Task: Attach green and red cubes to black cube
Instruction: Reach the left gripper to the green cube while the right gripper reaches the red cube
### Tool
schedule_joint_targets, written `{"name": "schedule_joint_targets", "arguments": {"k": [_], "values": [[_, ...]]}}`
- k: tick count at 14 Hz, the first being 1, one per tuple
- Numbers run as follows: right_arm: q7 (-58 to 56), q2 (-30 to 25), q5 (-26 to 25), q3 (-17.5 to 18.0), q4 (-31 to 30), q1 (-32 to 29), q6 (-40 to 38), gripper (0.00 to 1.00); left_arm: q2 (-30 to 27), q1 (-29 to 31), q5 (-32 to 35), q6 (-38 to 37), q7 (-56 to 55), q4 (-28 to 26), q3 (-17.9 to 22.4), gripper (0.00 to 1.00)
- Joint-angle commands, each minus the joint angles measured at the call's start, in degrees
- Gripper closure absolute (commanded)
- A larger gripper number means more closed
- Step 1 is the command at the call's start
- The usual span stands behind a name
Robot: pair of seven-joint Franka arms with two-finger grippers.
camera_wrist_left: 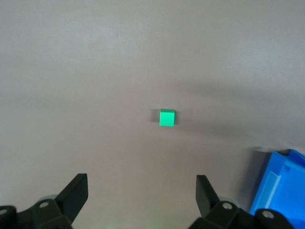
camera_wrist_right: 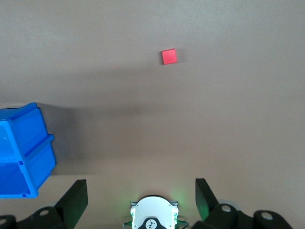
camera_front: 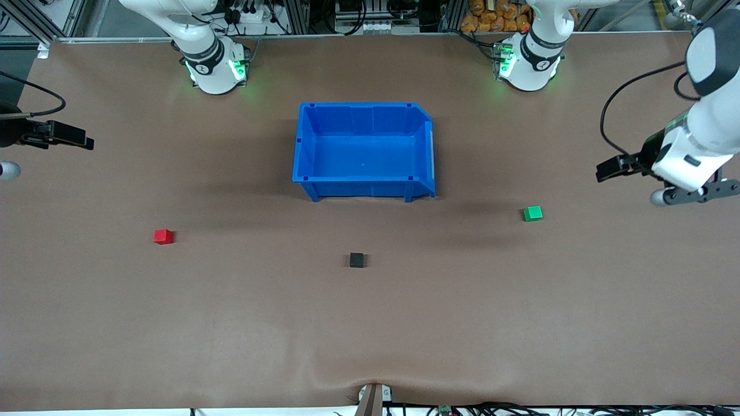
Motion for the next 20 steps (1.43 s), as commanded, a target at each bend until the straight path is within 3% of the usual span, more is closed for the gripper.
{"name": "schedule_joint_targets", "arguments": {"k": [1,7,13,20], "values": [[0.65,0.88,-0.66,0.79,1.09,-0.79,-0.61,0.0,4.61,0.28,0.36,4.17,-0.32,-0.43,-0.28,0.0],[0.65,3.07,-0.66,0.79,0.92,-0.88,-0.7,0.0,14.47,0.19,0.45,8.66,-0.32,-1.31,-0.28,0.0],[0.48,7.91,-0.04,0.87,1.18,-0.7,0.79,0.0,15.62,0.19,0.19,21.75,-0.58,-11.24,-0.37,0.0],[0.3,16.43,0.66,0.87,1.18,-1.22,4.13,0.0,18.96,-1.39,-0.16,25.28,-6.12,-12.04,-0.37,0.0]]}}
